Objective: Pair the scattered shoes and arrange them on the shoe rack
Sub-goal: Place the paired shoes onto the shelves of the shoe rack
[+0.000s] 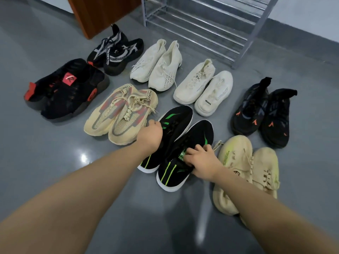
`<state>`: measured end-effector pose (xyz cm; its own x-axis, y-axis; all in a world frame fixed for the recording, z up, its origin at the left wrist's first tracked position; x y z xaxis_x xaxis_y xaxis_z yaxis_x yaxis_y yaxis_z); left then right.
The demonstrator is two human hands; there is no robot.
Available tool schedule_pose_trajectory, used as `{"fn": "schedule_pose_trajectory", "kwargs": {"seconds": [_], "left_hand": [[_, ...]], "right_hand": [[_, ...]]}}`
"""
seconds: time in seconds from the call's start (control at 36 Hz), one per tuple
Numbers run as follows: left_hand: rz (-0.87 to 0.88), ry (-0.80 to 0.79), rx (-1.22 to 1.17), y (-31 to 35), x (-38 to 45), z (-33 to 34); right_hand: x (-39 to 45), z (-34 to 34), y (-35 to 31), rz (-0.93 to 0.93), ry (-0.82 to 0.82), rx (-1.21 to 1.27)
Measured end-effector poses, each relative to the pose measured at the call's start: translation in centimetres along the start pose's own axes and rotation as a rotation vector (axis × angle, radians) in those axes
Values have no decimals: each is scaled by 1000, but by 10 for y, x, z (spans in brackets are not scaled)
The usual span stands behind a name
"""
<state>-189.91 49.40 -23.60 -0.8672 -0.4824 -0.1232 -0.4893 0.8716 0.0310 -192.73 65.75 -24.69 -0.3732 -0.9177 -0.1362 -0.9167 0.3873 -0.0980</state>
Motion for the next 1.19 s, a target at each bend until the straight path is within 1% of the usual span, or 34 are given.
{"fn": "schedule_pose_trajectory", "kwargs": {"seconds": [0.14,0.19,0.25,0.31,0.39,0.47,0.53,0.61,0.67,0.78,0.92,1.0,1.08,1.19], "left_hand": [[23,-74,24,0,-4,15],[38,-67,20,-2,-8,17],[57,-26,17,-3,-9,15],[89,36,16,-4,-8,9],[120,109,-12,-4,-7,0],[91,135,-62,-10,-6,-7],[74,156,-88,-17,-6,-11],[61,169,-95,-31,-5,-16],[66,158,-59,-39,-2,-20],[142,116,9,-51,14,-37],[85,53,-33,-77,32,-69],[81,61,-23,-89,34,-86],[30,56,-26,-107,38,-98],[41,67,-31,-123,46,-112]], "right_hand": [[0,6,2,26,4,12],[1,6,5,34,-6,69],[2,2,7,47,5,156],[5,-8,8,80,57,244],[16,-22,8,106,162,287],[34,-35,9,157,270,331],[46,-40,8,187,306,348],[64,-44,1,196,312,347],[76,-47,-4,203,306,359],[100,-53,-11,233,281,404],[128,-73,-19,274,240,430],[143,-88,-22,324,252,472],[157,-102,-27,381,276,519],[172,-122,-35,401,282,495]]}}
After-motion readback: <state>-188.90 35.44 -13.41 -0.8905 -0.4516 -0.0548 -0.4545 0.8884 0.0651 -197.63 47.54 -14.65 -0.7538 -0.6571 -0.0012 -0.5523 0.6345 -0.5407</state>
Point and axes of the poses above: each hand's wrist, its own x-axis towards the middle knuckle, its own z-axis out of the palm, y = z × x, the point moved 6 cm from there along x, towards the middle knuckle, and after that the axes turned 14 degrees about y, right-handed, at the moved point
